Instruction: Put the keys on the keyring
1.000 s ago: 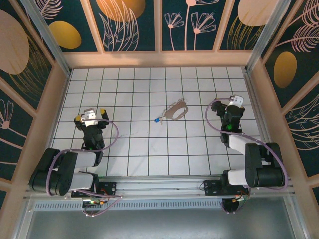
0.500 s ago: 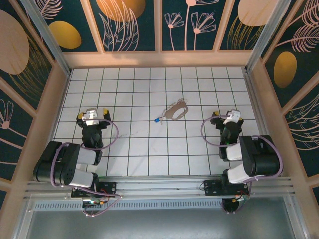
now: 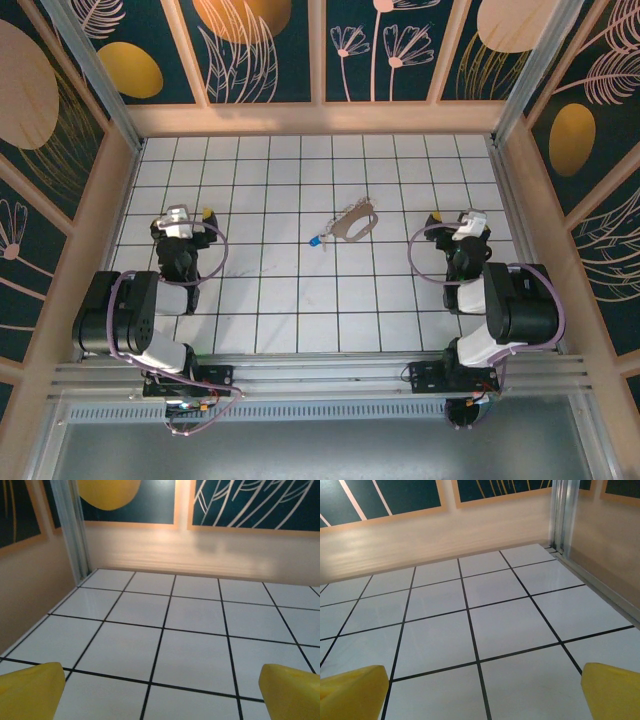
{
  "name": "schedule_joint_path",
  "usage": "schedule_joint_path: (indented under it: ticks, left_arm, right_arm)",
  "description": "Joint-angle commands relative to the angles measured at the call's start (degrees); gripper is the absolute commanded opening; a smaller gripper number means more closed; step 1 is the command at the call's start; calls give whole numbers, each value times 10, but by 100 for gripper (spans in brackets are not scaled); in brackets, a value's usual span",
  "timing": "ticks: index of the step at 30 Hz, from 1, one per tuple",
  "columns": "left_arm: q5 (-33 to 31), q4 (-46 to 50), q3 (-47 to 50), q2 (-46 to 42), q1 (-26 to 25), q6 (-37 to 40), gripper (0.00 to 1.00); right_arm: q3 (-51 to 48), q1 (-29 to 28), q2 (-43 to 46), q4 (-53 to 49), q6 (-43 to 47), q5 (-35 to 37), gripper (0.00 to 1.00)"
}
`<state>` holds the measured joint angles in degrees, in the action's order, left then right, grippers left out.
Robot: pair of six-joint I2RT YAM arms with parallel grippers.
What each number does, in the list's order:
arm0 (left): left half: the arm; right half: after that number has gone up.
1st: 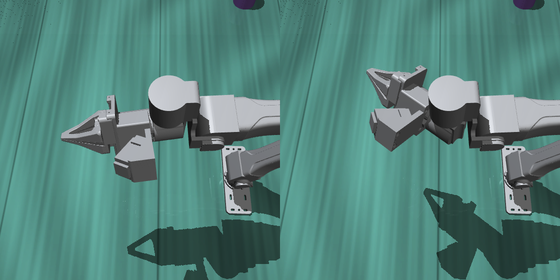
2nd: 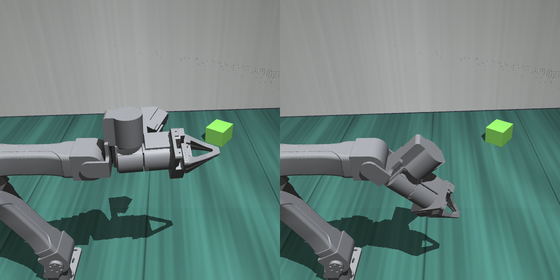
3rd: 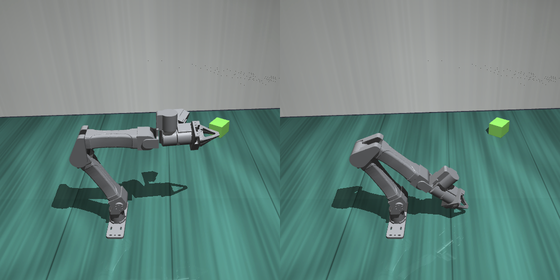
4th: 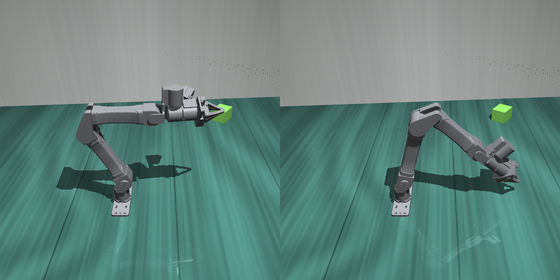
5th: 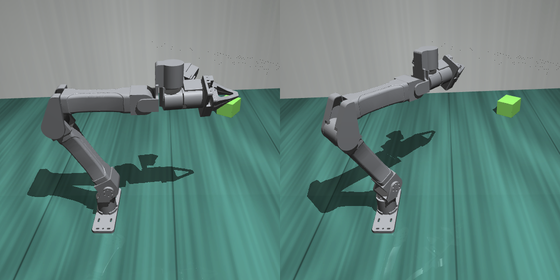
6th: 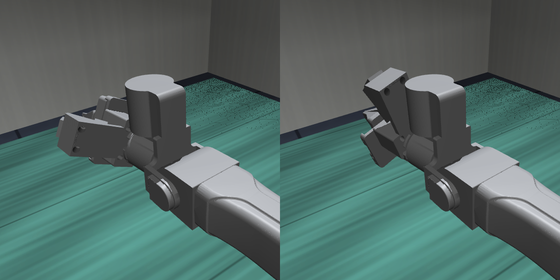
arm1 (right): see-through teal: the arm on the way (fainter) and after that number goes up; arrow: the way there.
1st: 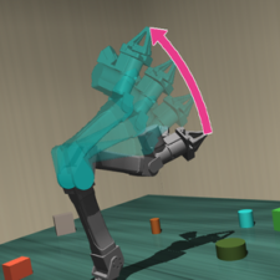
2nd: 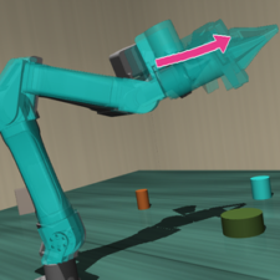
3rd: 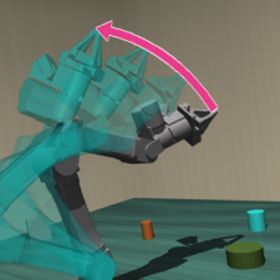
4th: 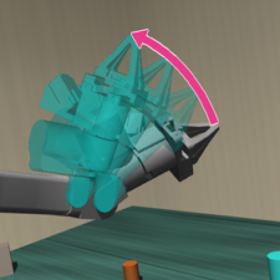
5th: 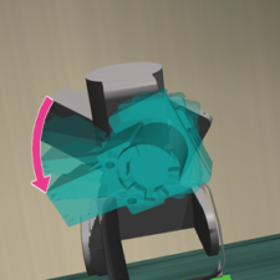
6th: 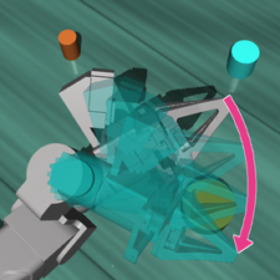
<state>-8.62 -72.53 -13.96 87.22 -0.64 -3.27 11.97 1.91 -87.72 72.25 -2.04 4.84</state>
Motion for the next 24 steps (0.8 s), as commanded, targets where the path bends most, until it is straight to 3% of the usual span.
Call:
schedule_joint_path:
  ticks: [1, 9, 24]
  left_arm:
    - [21, 10, -6, 4, 4, -11, 99]
    - [20, 6, -3, 2, 4, -10, 99]
    - [15, -3, 4, -1, 4, -11, 99]
  right_arm:
    - [10, 4, -5, 0, -8, -15, 99]
    - [6, -15, -5, 8, 4, 16, 99]
    - [10, -10, -5, 1, 7, -9, 99]
